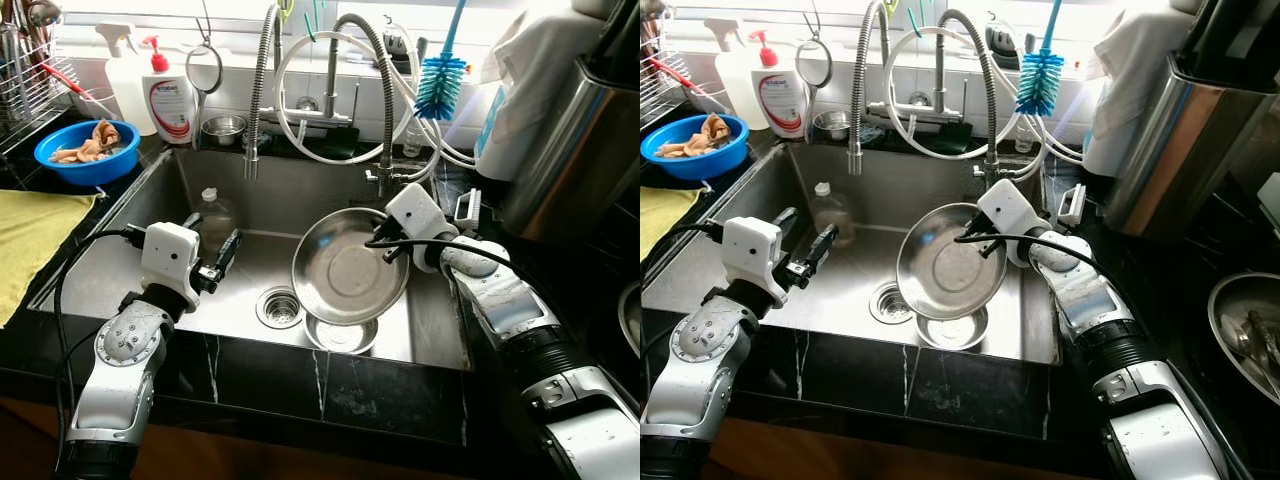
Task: Kitchen organization
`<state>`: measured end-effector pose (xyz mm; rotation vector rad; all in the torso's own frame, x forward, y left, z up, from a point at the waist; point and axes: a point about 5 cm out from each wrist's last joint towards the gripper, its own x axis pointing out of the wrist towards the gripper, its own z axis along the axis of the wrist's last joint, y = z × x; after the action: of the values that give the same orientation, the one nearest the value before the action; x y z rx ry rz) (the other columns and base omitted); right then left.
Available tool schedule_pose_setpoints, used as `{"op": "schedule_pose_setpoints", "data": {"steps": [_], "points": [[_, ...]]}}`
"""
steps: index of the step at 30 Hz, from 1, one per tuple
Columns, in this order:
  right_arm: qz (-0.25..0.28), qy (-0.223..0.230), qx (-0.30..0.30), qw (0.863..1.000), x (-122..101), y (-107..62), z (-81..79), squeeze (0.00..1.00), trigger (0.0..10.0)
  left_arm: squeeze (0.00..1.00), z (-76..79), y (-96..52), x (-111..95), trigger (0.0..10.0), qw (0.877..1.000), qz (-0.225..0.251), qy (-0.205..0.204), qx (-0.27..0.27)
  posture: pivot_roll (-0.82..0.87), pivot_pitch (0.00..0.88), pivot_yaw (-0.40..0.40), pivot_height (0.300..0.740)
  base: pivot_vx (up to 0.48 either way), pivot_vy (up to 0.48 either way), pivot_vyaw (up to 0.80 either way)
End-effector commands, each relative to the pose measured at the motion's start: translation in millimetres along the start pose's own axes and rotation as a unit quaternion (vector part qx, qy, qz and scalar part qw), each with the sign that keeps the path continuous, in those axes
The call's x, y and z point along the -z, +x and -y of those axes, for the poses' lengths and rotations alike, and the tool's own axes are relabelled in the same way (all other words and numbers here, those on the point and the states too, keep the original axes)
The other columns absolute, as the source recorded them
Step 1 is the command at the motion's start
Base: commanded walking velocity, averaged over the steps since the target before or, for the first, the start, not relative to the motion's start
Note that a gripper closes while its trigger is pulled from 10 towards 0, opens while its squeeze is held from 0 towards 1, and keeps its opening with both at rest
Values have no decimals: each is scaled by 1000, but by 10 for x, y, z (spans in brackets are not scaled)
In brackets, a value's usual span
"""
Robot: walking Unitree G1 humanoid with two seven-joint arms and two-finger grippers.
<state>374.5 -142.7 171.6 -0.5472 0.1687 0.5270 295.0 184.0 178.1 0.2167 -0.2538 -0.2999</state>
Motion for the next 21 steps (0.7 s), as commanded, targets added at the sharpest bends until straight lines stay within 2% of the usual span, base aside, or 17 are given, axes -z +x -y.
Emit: {"op": "schedule_pose_setpoints", "data": {"steps": [1, 4, 6, 7, 12, 14, 19, 21], "points": [[0, -7, -1, 1000, -56, 15, 35, 792, 10000, 0, 18, 2, -32, 10000, 1000, 5, -1, 5, 19, 0, -39, 740, 0, 0, 0], [-3, -6, -1, 1000, -53, 17, 38, 773, 10000, 0, 19, -1, -30, 10000, 1000, 4, -1, 5, 19, 0, -39, 740, 0, 0, 0], [-4, -5, 1, 1000, -51, 16, 41, 671, 10000, 0, 25, -3, -29, 10000, 1000, 4, -2, 6, 19, 0, -39, 740, 0, 0, 0], [-5, -3, 5, 1000, -48, 15, 49, 0, 10000, 0, 29, -2, -32, 10000, 1000, 4, -2, 7, 17, 0, -38, 740, 0, 0, 0], [0, 2, 15, 1000, -52, 2, 65, 0, 10000, 0, 35, 1, -38, 10000, 1000, 4, -3, 8, 16, 0, -37, 740, 0, 0, 0], [9, 15, 36, 999, -75, -23, 115, 0, 10000, 0, 34, 2, -39, 10000, 1000, 4, -2, 7, 16, 0, -39, 740, 0, 0, 0], [50, 53, 141, 987, -214, -192, 348, 0, 10000, 0, 40, 13, -41, 10000, 1000, 3, -3, 7, 9, 0, -34, 740, 0, 0, 0], [59, 65, 192, 977, -257, -306, 442, 0, 10000, 0, 44, 23, -42, 10000, 1000, 4, -4, 7, 3, 0, -31, 740, 0, 0, 0]]}}
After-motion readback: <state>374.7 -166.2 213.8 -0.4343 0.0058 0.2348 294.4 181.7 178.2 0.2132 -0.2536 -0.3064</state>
